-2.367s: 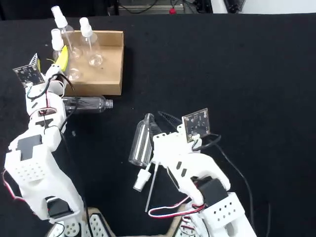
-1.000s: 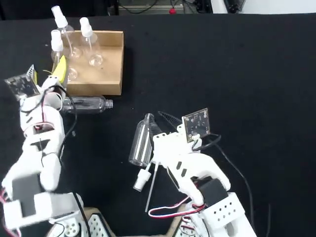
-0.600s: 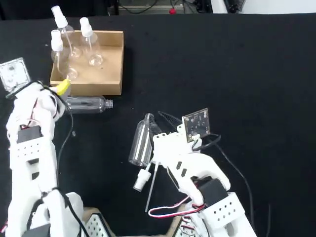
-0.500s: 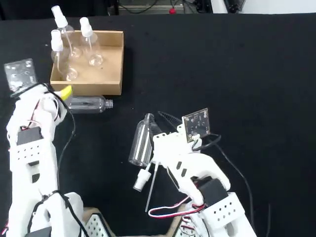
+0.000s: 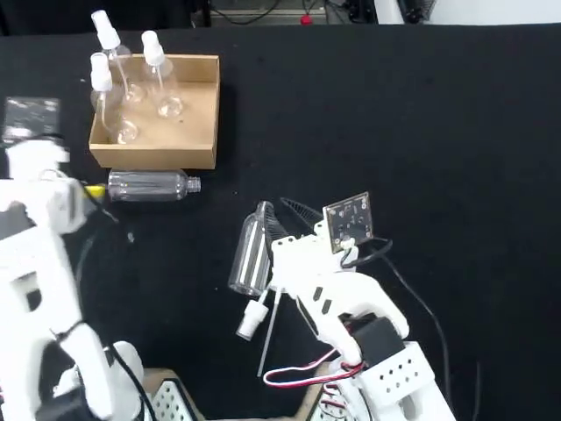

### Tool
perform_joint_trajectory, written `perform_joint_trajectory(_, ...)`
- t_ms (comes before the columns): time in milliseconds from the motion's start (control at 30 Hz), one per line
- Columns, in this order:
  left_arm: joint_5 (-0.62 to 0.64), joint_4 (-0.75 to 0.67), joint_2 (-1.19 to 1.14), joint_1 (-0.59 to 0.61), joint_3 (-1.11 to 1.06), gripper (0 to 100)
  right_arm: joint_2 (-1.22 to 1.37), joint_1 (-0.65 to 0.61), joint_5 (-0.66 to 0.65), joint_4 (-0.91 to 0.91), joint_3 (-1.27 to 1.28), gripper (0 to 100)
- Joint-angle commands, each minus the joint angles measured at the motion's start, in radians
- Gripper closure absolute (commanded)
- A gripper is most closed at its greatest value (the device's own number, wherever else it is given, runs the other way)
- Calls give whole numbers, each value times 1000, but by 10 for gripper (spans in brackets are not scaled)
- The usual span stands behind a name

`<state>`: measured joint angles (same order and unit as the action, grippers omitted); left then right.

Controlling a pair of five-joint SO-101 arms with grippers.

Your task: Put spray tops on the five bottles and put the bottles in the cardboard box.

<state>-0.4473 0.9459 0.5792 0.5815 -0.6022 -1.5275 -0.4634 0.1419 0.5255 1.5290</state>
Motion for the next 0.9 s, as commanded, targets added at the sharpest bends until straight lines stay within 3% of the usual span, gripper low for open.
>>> perform_joint_trajectory(0, -64, 35, -80, 56, 147, 678, -16, 20, 3, -21, -5, 917)
perform_joint_trajectory(100, -164, 118, -180, 39, 206, 678, -18, 20, 3, -21, -5, 917)
perform_joint_trajectory(267, -166, 132, -339, 18, 280, 678, -18, 20, 3, -21, -5, 917)
perform_joint_trajectory(600, 285, -207, -451, -25, 148, 679, -18, 20, 3, -21, -5, 917)
perform_joint_trajectory(867, 393, -411, -456, -88, 16, 679, -18, 21, 3, -21, -5, 917)
